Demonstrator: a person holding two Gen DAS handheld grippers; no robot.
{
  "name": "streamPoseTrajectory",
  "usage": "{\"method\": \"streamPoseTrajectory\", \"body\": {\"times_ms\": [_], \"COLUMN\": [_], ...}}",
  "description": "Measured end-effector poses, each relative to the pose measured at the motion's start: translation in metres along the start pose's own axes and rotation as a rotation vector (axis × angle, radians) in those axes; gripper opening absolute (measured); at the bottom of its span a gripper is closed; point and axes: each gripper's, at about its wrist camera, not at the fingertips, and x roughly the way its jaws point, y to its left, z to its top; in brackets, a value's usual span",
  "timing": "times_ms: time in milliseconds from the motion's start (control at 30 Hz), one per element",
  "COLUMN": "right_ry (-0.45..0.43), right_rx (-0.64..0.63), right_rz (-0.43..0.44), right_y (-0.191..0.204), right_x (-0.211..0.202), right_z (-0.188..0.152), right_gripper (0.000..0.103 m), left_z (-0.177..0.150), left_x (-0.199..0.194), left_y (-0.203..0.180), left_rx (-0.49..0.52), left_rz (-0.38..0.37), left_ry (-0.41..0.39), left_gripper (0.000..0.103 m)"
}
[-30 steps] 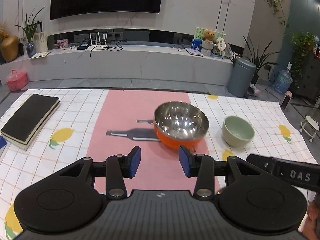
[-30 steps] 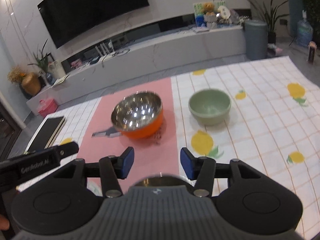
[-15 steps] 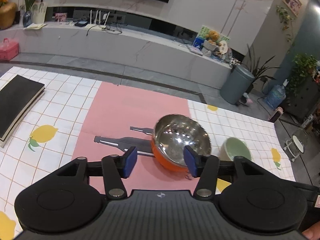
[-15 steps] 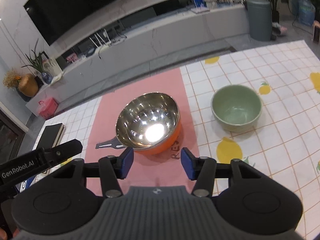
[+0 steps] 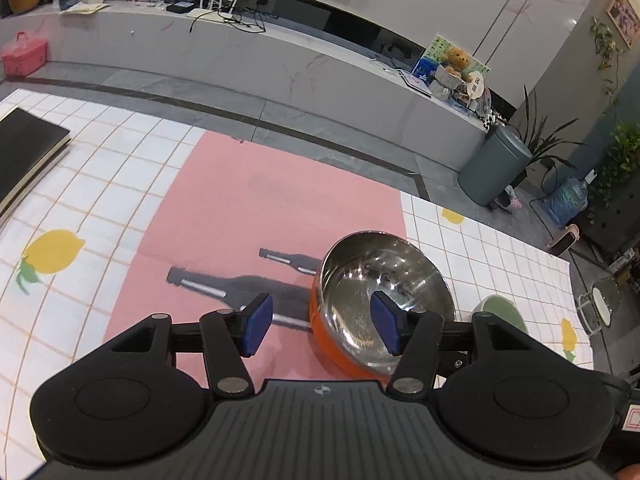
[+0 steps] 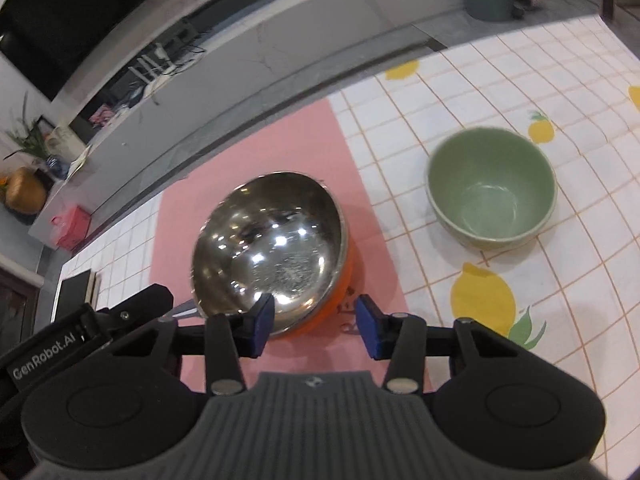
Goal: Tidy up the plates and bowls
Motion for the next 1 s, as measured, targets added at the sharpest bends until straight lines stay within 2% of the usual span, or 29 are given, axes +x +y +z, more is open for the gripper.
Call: {"method": "streamPoseTrajectory", "body": {"times_ms": [233,367,567,667,733,767,1000], "right_ry": [0.039,0.066,0.091,0.095,0.093,0.094,0.11], "right_rx": [-0.028,-0.036,-0.011,0.003,0.0,-0.002,0.013], "right_rz": [-0.013,-0.016,-0.006,0.013,0.013,0.009,0.038], "right_y": [0.004,0.003,-0.007,-0.01,-0.01,-0.009,-0.012], "right_x": [0.017,0.025,0.03,0.03,0.03,0.029,0.02], "right_z": [0.013,0.015,0.017,0.016,0.015,0.015,0.009], "right_gripper": [0.04,0.033,0.022,0.022,0.021,0.021,0.02], "left_z": [0.007,0.008,0.006,0.003,0.002,0.002,0.002], "left_x": [0.026,0.036,0.047,0.05,0.05,0.049,0.033], "left_y": [-0.011,-0.015,-0.015,-0.017,-0.018,-0.017,-0.019], "left_rx": [0.043,0.054,0.04,0.053,0.053,0.051,0.069], "left_rz": [0.03,0.048,0.043,0.063,0.071,0.078,0.081], "left_ry": [0.036,0.052,0.096,0.101,0.102,0.102,0.096], "left_gripper": [0.066,0.062,0.035,0.026,0.014,0.011,0.01]}}
